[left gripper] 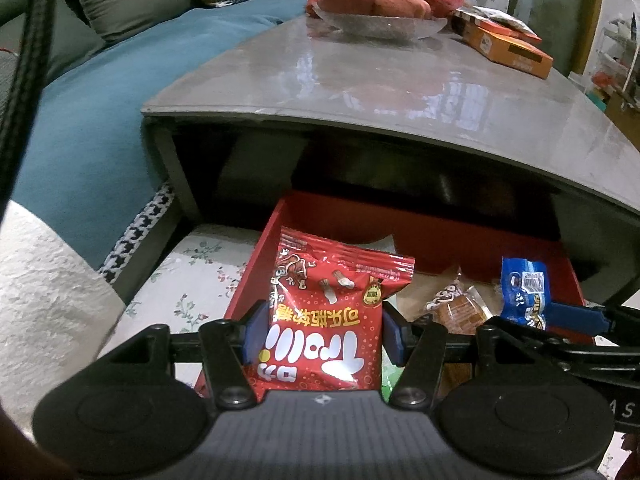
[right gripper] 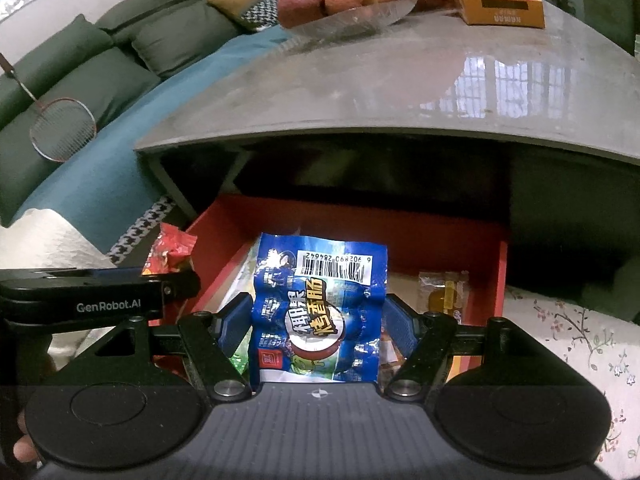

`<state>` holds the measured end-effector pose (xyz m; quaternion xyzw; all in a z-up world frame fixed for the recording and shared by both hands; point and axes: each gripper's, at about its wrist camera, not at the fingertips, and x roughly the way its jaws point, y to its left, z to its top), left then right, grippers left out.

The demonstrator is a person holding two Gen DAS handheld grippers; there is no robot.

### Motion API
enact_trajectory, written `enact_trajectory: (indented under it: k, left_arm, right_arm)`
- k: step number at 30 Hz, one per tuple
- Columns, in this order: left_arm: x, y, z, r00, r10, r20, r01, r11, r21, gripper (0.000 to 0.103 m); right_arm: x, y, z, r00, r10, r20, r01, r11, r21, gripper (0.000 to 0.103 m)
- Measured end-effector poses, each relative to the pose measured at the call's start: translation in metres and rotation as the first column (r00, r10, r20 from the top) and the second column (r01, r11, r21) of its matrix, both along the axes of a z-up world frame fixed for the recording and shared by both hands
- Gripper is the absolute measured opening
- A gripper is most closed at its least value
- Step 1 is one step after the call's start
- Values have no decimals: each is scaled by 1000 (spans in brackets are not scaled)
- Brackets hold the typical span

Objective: Organize snacks
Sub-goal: 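Lower the red chip bag and blue sausage pack into the box, open both tools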

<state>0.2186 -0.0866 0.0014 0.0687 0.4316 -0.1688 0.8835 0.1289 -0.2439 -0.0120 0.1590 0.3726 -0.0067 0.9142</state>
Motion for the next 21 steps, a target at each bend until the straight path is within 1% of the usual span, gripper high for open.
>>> enact_trajectory:
  k: [6,10,16,18,21]
  left_arm:
    - [3,-2,-4,1000,-22,-10,22,1000,5,51]
    - [4,-5,-5,1000,-27,-7,27,999,21,51]
    - [8,-5,-6,1000,-15,-24,15,1000,12,52]
    - [8,-5,-5,1000,-11,-22,11,1000,12,59]
    - [6,-5,-1,1000,-13,-5,13,1000,12,60]
  right_arm:
    - [1,-3,-4,1000,-5,-7,5,1000,-9,78]
    - [3,-2,-6,1000,-2,-16,2,1000,-9,78]
    - [4,-1,-5,1000,2,-14,-2,1000,-4,80]
    - [3,-1,-4,1000,-1,-11,1,1000,-3,81]
    - [3,0,-4,1000,0,-9,0,1000,-3,81]
